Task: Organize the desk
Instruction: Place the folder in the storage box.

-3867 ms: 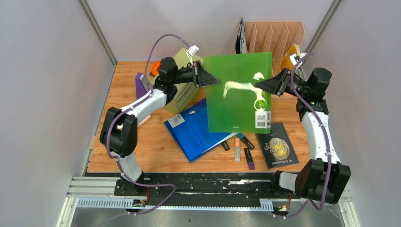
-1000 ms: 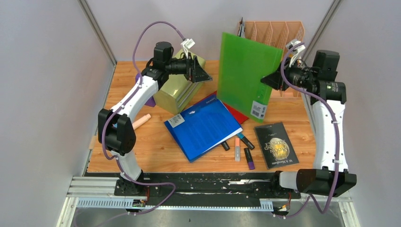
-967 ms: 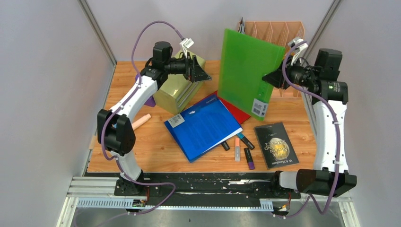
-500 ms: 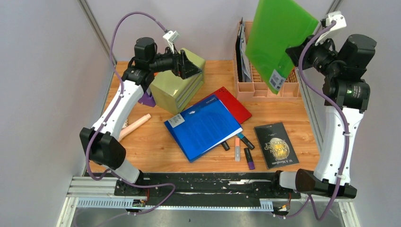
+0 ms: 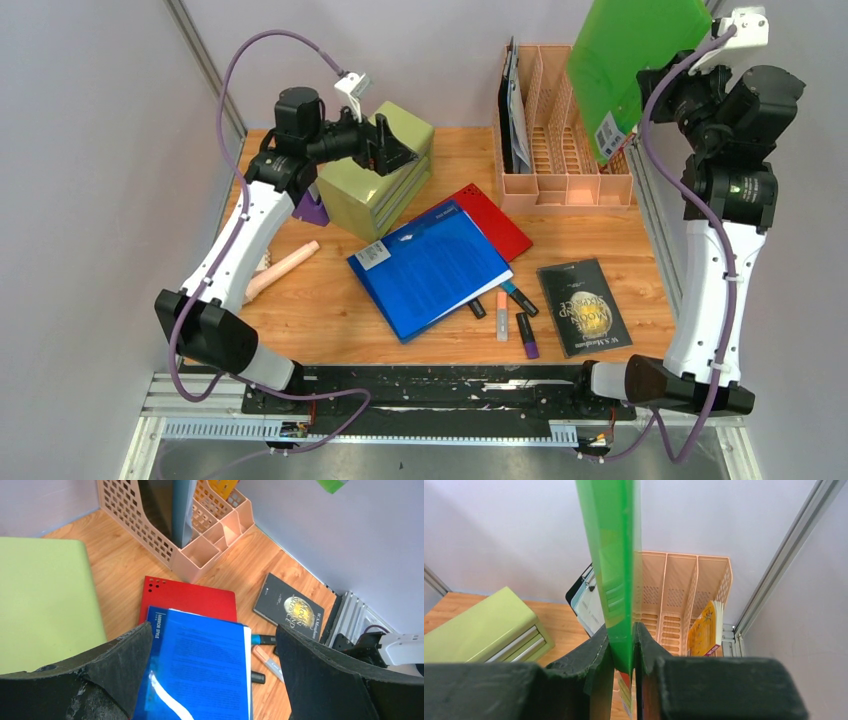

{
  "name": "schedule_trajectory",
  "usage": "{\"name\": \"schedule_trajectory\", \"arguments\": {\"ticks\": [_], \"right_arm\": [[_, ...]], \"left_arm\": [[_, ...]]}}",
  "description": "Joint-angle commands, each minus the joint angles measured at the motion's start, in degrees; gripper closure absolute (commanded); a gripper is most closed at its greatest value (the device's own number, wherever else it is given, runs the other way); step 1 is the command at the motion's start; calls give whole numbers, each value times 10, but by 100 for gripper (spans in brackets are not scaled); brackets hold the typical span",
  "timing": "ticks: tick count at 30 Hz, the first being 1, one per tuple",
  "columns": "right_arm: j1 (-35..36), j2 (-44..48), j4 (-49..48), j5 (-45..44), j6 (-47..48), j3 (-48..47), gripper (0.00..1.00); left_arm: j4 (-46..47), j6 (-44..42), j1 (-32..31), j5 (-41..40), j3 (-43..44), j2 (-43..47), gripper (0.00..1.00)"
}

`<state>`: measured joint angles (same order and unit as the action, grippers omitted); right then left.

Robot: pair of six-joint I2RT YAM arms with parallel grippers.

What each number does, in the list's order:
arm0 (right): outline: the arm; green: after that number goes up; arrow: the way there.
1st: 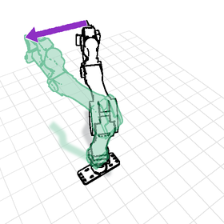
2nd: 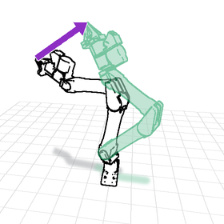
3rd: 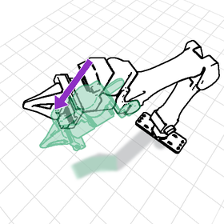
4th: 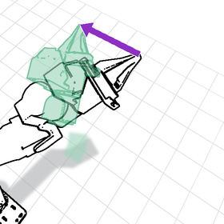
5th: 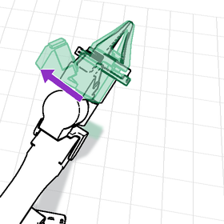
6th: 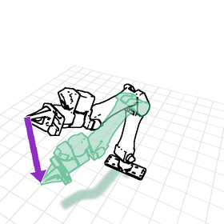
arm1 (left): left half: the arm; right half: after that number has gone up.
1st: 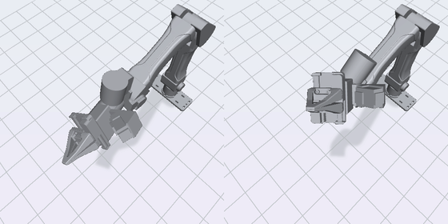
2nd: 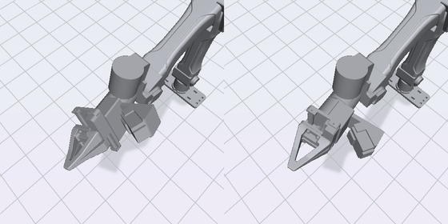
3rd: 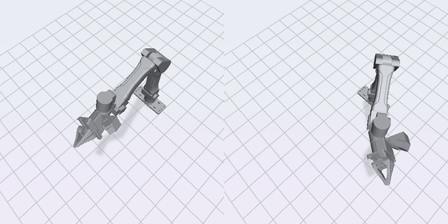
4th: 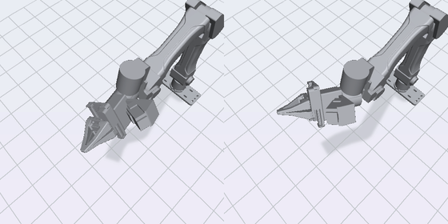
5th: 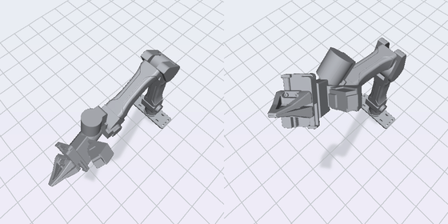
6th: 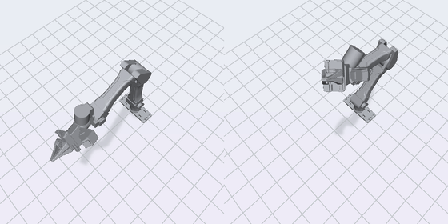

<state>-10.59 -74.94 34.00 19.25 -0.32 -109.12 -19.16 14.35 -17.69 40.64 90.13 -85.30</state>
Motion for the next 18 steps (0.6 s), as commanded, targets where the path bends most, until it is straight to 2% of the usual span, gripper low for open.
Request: {"name": "schedule_trajectory", "arguments": {"ticks": [1,9,18], "right_arm": [[-1,-11,-103,-19,-27,21,100],[20,-41,-157,-32,-33,55,100],[71,-66,-205,-92,1,96,100]], "left_arm": [[-9,-21,4,-16,-3,22,0],[-2,-27,4,-29,-23,30,0],[7,-23,5,-28,-37,28,0]]}}
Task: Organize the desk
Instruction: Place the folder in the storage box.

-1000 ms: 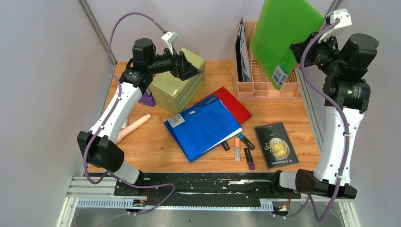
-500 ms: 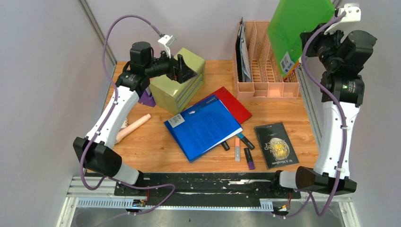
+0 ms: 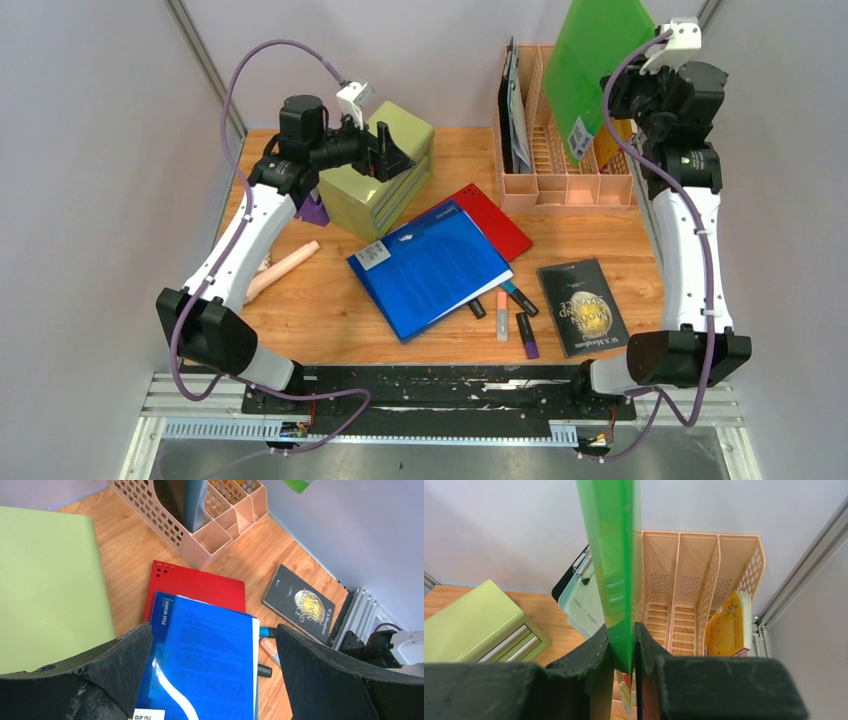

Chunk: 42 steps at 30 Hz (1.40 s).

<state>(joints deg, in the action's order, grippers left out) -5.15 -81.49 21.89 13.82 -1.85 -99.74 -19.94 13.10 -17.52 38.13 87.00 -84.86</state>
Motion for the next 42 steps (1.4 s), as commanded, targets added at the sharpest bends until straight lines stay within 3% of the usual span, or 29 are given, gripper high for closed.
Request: {"name": "schedule_trajectory", "arguments": {"ticks": [1,23,31,42], "right_arm": [[20,-3,-88,-43,16,5,100],[27,-51,-125,-73,33,12,100],[66,-92,-150,-95,53,9,100],[79,-138,-267,-131,79,70,100]], "left_arm": [[16,-12,3,-3,-6,23,0],[25,-4,3,-3,-8,8,0],[24,-1,3,-3,-4,-1,0],[24,-2,3,-5,-7,-3,0]]}}
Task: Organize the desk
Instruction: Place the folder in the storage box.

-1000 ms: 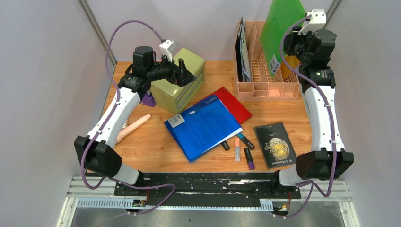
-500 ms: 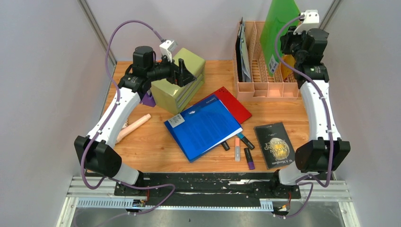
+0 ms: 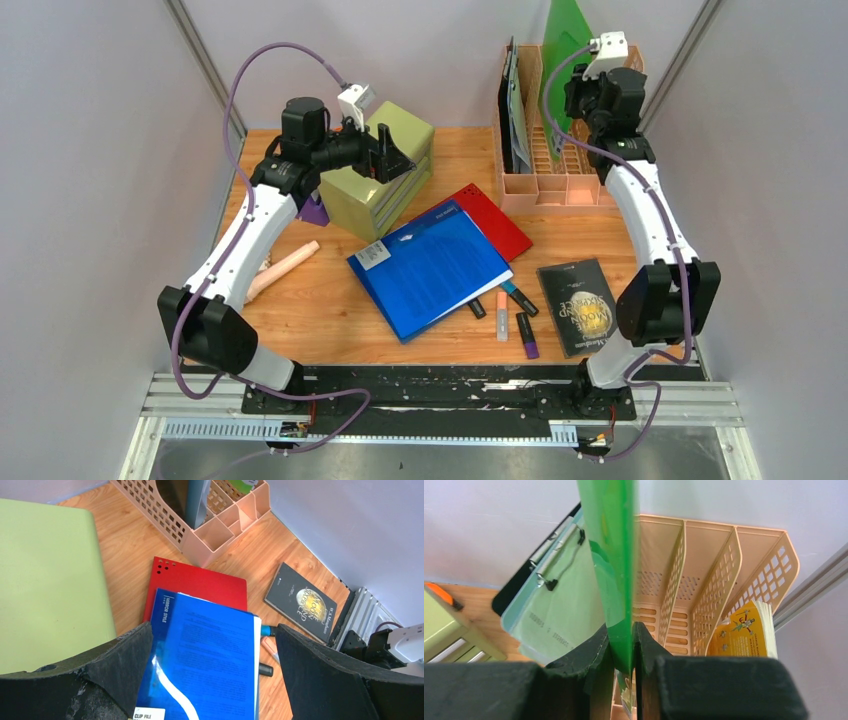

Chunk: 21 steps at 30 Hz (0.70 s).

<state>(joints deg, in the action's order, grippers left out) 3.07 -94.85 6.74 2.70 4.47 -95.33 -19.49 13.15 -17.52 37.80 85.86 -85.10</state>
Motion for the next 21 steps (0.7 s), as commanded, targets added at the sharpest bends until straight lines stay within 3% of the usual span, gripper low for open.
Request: {"name": "schedule_trajectory", "arguments": {"ticks": [1,10,21], "right_arm": [[-3,-5,-130,-17,17,39,100],[-4,-20,-242,5,6,150,100],[-4,-35,-248,-22,-15,128,100]], "left_arm": [[20,-3,3,-3,4,-2,0],[24,3,3,-1,3,-14,0],[24,4,4,-3,0,-18,0]]}}
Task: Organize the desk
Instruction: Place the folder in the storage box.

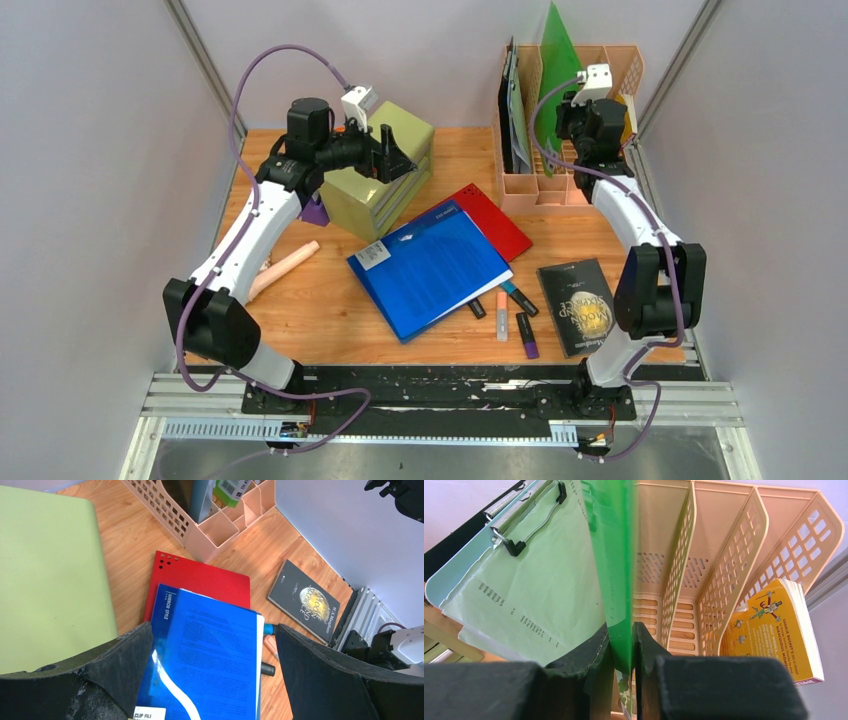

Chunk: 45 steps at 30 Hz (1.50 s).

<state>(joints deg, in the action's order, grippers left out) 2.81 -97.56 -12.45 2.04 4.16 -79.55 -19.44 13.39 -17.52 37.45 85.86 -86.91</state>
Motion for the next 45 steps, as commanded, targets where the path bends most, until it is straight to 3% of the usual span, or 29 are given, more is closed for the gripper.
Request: {"name": "schedule_trajectory", "arguments": {"ticks": [1,12,21,24,27,29,34,36,41,45], "right_arm": [[-1,-13,-56,-17,-12,-35,100],[-1,-42,-51,-18,-19,-61,100],[-2,-33,-51,2,-18,11,98],[-2,-21,-36,13,-22,35,81],[-2,-13,-9,14,-23,35,50],[-1,-3,15,12,-23,26,35],[-2,64,72,35,-11,21,16],[-2,104,100,62,-2,28,3],[-1,202,221,210,43,50,0],[22,256,310,300,70,81,0]], "left_arm": [[24,1,4,0,1,0,0],[20,4,4,0,4,-9,0],[18,4,4,2,0,-5,0],[14,-9,4,0,-4,6,0],[12,-21,4,-8,-14,18,0],[1,-38,4,-13,-16,26,0],[-82,-99,4,-38,-8,53,0],[-123,-135,4,-55,-12,68,0],[-189,-215,4,-132,-63,139,0],[-226,-292,4,-141,-137,195,0]]}}
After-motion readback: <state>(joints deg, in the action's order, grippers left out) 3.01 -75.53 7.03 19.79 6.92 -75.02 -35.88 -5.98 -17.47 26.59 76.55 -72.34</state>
